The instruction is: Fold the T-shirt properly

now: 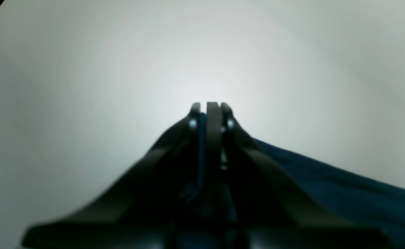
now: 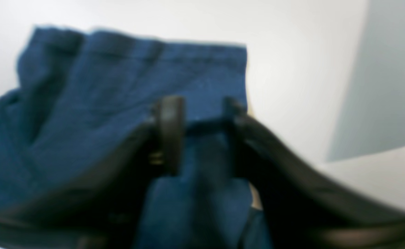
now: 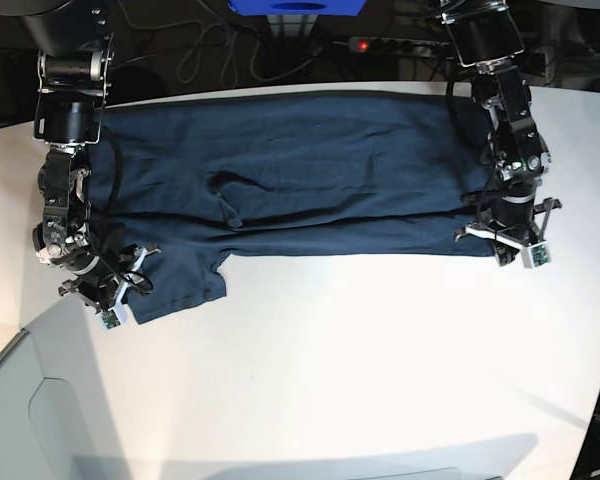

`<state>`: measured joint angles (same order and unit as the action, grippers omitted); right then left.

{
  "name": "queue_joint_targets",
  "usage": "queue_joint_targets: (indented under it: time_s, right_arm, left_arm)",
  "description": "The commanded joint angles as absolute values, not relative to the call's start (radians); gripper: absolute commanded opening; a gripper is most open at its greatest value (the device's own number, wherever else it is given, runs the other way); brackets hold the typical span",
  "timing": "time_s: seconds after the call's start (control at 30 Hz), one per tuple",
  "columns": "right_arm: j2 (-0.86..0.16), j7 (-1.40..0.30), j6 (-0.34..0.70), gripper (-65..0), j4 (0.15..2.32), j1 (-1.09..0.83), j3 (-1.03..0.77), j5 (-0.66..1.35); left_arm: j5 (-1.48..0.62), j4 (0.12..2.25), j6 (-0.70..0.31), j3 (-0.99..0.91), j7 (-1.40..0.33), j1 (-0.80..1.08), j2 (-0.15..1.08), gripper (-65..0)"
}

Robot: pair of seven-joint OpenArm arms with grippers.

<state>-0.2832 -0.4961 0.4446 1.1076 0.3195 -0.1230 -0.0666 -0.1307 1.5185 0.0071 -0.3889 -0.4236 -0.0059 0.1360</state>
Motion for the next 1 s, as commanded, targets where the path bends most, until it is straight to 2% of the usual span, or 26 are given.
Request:
queue_joint_targets:
  time_s: [0.0, 0.1, 0.17, 0.5, 0.53, 0.6, 0.77, 0.87, 0.97]
  right_arm:
    - [-0.295, -0.472, 0.458, -31.6, 1.113, 0.358, -0.127, -0.053]
    - [-0.295, -0.472, 0.461, -18.7, 1.081, 0.367, -0.127, -0.053]
    - [-0.295, -0.469, 0.461, -15.1, 1.049, 0.372, -0.127, -0.053]
    - [-0.295, -0.461, 0.463, -16.3, 0.932, 0.407, -0.127, -0.053]
    - [-0.295, -0.461, 0.463, -18.5, 0.932, 0.406, -0.127, -0.053]
    - [-0.295, -0.463, 0.464, -28.0, 0.931, 0.406, -0.127, -0.053]
    - [-0.295, -0.463, 0.464, -65.0, 0.934, 0.403, -0.127, -0.053]
    - [-0.295, -0.461, 0.464, -62.2, 0.935, 0.404, -0.127, -0.053]
    - [-0.295, -0.461, 0.464, -64.7, 0.960, 0.407, -0.127, -0.053]
  left_arm:
    - [-0.134, 1.538, 0.008, -0.390, -0.401, -0.021, 0.150, -65.0]
    - [-0.134, 1.538, 0.008, -0.390, -0.403, -0.021, 0.147, -65.0]
    - [-0.134, 1.538, 0.008, -0.390, -0.403, -0.021, 0.143, -65.0]
    - [-0.134, 1.538, 0.008, -0.390, -0.401, -0.015, 0.142, -65.0]
    - [-0.134, 1.538, 0.008, -0.390, -0.401, -0.015, 0.142, -65.0]
    - [-0.134, 1.538, 0.008, -0.390, -0.401, -0.015, 0.142, -65.0]
    - [-0.134, 1.538, 0.008, -0.390, -0.401, -0.015, 0.142, -65.0]
    - [-0.134, 1.538, 0.008, -0.390, -0.401, -0.015, 0.142, -65.0]
    - [-0.134, 1.538, 0.008, -0.390, -0.401, -0.015, 0.142, -65.0]
